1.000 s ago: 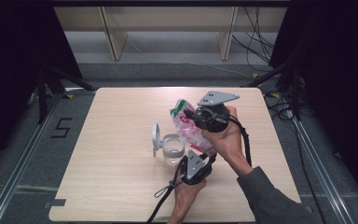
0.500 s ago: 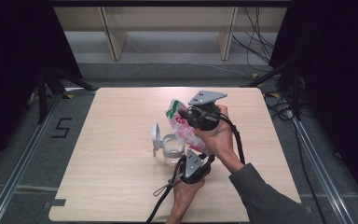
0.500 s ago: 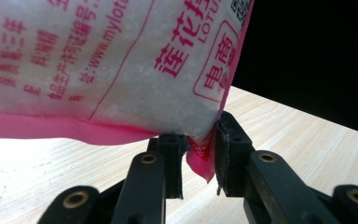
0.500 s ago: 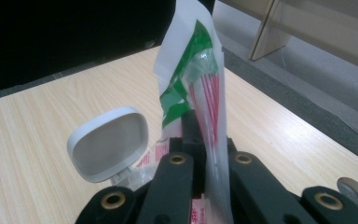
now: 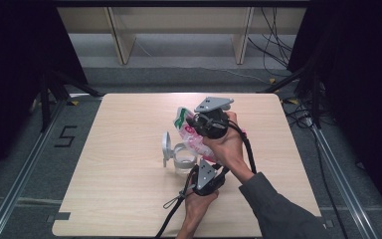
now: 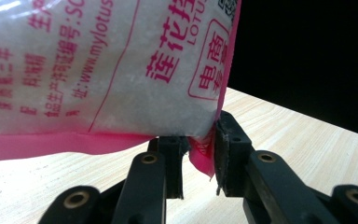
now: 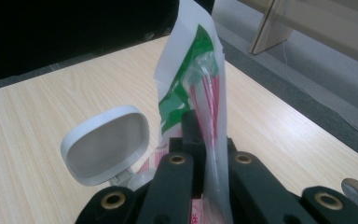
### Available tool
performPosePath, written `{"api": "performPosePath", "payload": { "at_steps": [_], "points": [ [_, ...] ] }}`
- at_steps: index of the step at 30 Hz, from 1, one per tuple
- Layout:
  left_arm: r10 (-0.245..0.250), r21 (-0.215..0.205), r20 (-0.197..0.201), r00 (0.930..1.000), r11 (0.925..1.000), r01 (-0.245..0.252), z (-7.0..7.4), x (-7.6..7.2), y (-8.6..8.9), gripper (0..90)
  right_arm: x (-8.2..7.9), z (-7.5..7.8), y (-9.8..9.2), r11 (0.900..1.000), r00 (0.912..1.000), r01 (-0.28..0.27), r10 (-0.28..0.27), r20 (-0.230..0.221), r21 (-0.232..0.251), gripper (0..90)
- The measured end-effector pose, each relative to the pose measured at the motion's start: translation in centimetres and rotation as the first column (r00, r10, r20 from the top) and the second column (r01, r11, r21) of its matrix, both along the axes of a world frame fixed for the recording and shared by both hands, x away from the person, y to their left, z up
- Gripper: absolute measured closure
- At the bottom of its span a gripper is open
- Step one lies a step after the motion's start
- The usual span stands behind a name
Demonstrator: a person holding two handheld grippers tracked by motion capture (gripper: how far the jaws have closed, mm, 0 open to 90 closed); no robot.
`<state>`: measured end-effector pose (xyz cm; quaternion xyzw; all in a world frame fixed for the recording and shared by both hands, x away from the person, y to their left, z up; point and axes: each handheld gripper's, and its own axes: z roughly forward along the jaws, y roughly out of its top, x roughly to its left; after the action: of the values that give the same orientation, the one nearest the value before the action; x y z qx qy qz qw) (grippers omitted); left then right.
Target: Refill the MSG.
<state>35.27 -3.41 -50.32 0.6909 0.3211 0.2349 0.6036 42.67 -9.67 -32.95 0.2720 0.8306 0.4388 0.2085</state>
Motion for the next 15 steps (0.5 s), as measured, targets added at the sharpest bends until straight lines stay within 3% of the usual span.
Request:
{"api": "performPosePath", "payload": {
  "at_steps": [4,12,13,15],
  "points": [
    [-0.004,-0.002,-0.001,1.0000,1.0000,0.004,0.01,0.03,0.05,74.3,0.22,-0.10,0.13,1.000,0.9999,-0.004,0.004,0.011,-0.009,90.0],
    [-0.008,-0.014,-0.003,1.0000,0.9999,0.008,0.01,0.06,0.13,74.4,0.49,-0.32,0.68,1.000,1.0000,0.003,-0.003,-0.009,-0.026,90.0],
    [-0.012,-0.006,-0.004,0.9999,0.9999,0.012,0.00,0.08,0.16,74.4,0.37,-0.31,0.77,1.000,0.9994,0.012,-0.012,-0.033,-0.025,90.0],
    [-0.016,-0.015,-0.006,0.9999,0.9998,0.016,-0.10,0.13,0.08,74.4,0.61,-0.51,0.97,0.999,0.9997,0.010,-0.011,-0.023,-0.040,90.0]
  ]
}}
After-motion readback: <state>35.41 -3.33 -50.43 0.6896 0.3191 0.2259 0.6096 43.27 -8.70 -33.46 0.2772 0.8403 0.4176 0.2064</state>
